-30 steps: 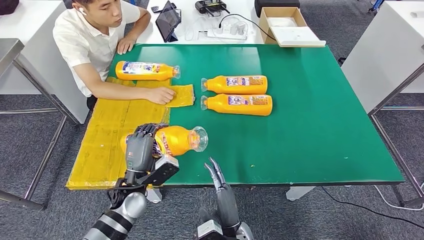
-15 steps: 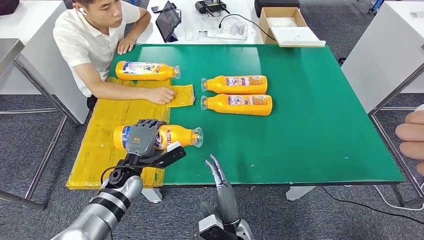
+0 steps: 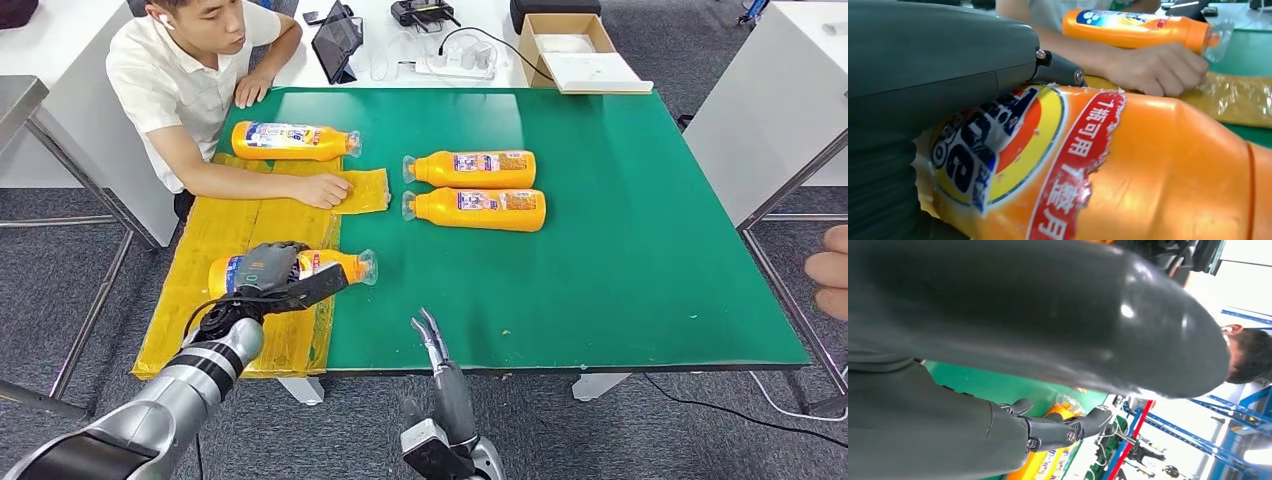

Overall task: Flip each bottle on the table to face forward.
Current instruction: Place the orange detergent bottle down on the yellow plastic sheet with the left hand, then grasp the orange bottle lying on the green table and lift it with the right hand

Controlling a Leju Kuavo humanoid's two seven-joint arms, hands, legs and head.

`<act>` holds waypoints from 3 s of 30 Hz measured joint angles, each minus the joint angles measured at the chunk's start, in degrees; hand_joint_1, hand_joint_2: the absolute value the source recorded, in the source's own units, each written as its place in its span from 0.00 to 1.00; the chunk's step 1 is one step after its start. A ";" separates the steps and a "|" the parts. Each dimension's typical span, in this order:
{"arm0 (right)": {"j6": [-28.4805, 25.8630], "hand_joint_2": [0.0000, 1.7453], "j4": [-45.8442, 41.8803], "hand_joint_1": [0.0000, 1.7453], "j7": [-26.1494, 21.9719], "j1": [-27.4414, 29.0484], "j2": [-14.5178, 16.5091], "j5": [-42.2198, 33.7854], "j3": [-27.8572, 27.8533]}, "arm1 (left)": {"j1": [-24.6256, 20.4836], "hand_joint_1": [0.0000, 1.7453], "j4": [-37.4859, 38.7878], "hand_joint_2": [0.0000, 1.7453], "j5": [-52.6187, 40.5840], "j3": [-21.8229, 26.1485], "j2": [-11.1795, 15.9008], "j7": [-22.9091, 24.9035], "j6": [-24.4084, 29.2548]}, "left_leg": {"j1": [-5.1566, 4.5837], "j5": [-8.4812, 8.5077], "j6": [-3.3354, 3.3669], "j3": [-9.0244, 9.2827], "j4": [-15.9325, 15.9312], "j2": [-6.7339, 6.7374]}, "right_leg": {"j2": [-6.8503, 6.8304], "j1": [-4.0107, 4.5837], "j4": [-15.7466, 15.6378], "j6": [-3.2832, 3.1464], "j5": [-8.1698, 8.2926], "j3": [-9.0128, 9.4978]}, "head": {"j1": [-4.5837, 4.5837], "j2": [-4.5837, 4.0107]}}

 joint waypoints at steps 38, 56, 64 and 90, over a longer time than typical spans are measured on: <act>-8.22 0.75 2.50 0.00 0.54 0.80 -2.11 5.87 -1.36 | 26.97 0.00 -54.19 1.00 58.47 6.12 -3.21 -32.64 -2.39 | 0.00 -0.04 -0.02 -0.02 0.00 0.05 | 0.01 0.01 -0.03 -0.01 -0.02 -0.08 | -0.02 0.01; -9.45 1.00 5.33 0.00 36.12 -8.77 -13.53 62.28 -13.87 | 32.68 0.00 -64.65 1.00 57.17 2.08 -4.25 -31.55 -6.02 | -0.12 -0.03 0.00 0.00 0.01 0.02 | 0.01 -0.09 -0.02 0.03 0.01 -0.05 | -0.02 -0.01; -9.33 1.00 8.08 0.00 37.46 -11.55 -14.35 64.09 -14.20 | 32.68 0.00 -64.65 1.00 57.04 1.80 -4.67 -31.46 -5.59 | -0.12 -0.03 0.00 -0.01 0.01 0.02 | 0.01 -0.08 -0.02 0.02 0.01 -0.05 | -0.03 0.01; -2.08 1.00 25.53 0.00 43.26 -23.83 -14.49 60.52 -17.08 | 30.82 0.00 -62.83 1.00 57.70 -0.37 -4.72 -28.16 -7.48 | -0.13 -0.03 0.00 0.28 0.01 0.03 | 0.01 -0.09 -0.05 0.03 0.01 0.22 | -0.03 0.01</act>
